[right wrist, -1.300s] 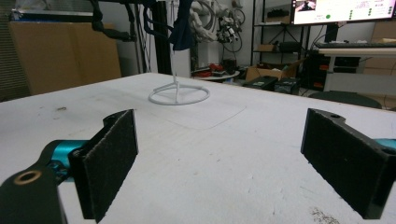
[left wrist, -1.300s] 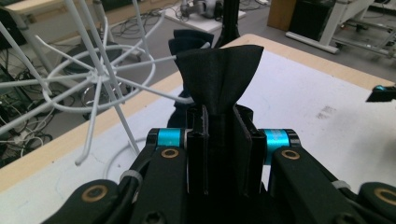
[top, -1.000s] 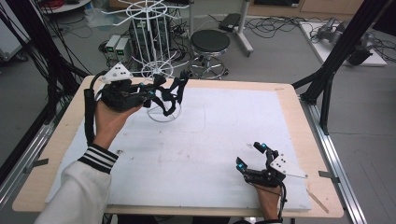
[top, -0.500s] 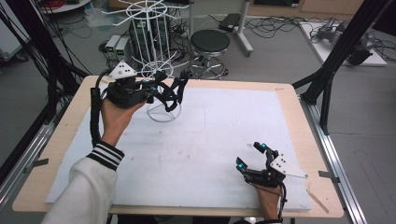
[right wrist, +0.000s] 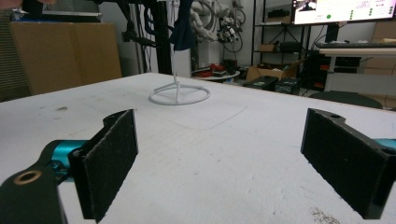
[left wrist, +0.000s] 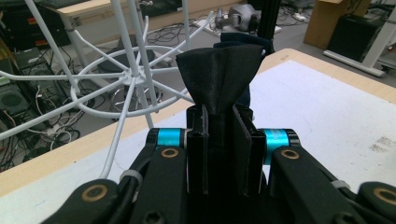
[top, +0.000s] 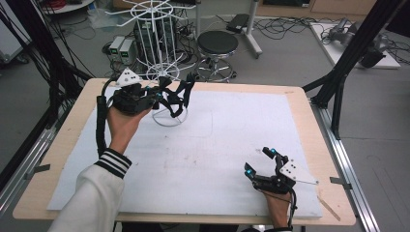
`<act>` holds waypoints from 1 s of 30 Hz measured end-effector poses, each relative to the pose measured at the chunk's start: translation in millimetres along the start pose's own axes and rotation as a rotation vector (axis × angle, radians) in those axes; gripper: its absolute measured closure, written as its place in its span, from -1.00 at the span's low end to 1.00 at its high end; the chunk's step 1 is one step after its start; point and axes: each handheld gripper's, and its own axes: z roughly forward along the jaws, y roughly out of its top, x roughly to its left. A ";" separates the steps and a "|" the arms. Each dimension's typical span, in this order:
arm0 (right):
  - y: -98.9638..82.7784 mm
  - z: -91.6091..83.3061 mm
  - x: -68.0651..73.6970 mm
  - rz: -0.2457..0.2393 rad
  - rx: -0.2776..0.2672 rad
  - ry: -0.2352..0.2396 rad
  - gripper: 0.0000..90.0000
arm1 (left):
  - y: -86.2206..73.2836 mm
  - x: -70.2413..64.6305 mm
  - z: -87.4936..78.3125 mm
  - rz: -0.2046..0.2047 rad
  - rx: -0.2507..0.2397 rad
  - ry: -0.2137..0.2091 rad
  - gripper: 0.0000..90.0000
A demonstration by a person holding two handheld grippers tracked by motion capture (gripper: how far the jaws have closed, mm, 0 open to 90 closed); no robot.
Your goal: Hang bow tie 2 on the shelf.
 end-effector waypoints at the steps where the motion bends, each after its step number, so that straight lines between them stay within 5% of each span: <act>1: 0.0 0.0 0.0 0.000 0.001 -0.001 -0.77 | -1.0 -0.2 0.6 0.001 0.003 0.001 0.71; 19: 0.0 0.0 0.2 0.000 0.001 -0.002 -0.77 | -19.5 -2.4 7.3 -0.027 -0.015 0.070 0.71; 30: 0.0 0.0 0.1 0.000 0.001 -0.001 -0.77 | -39.1 3.0 15.0 -0.046 0.038 0.097 0.71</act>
